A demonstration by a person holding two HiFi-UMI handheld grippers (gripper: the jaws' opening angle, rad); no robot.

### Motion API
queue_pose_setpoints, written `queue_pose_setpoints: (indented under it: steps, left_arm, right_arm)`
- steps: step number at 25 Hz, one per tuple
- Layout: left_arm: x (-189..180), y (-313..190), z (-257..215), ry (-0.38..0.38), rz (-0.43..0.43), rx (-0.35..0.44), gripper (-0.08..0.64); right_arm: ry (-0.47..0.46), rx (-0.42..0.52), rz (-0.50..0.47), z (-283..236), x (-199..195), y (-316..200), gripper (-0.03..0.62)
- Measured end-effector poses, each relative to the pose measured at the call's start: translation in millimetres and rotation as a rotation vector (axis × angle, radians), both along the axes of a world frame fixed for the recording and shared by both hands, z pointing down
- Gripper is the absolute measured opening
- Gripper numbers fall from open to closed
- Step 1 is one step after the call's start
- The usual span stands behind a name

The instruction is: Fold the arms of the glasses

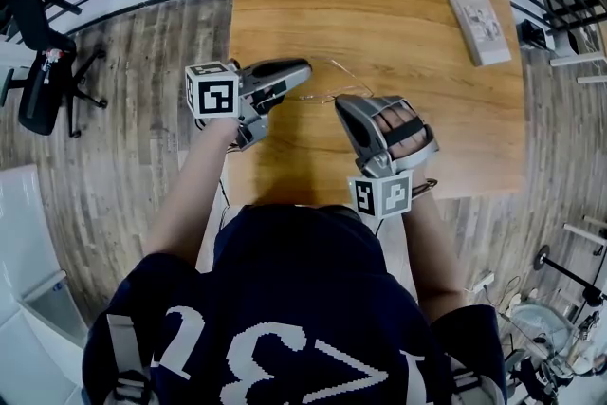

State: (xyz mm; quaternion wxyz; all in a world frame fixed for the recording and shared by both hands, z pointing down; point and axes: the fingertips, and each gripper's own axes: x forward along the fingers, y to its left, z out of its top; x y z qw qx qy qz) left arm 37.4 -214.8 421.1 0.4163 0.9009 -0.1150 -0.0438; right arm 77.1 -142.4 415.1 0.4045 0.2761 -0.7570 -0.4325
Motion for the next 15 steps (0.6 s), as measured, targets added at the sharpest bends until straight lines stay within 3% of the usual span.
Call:
queue_pose_setpoints:
  steps: [3,6,15]
  left_arm:
    - [-18,-29,2,-0.035,-0.154,0.027,0.088]
    - [-19,-46,5,-0.035,-0.202,0.006,0.098]
    - [17,1,25,-0.087,0.097,-0.025,0.097]
  right_arm:
    - [0.008,0.006,-0.039,-3,-8,7,0.028]
    - [0.006,0.009,-0.073,-6,-16,15,0.028]
    - [0.011,0.005,-0.049,-4,-7,9,0.028]
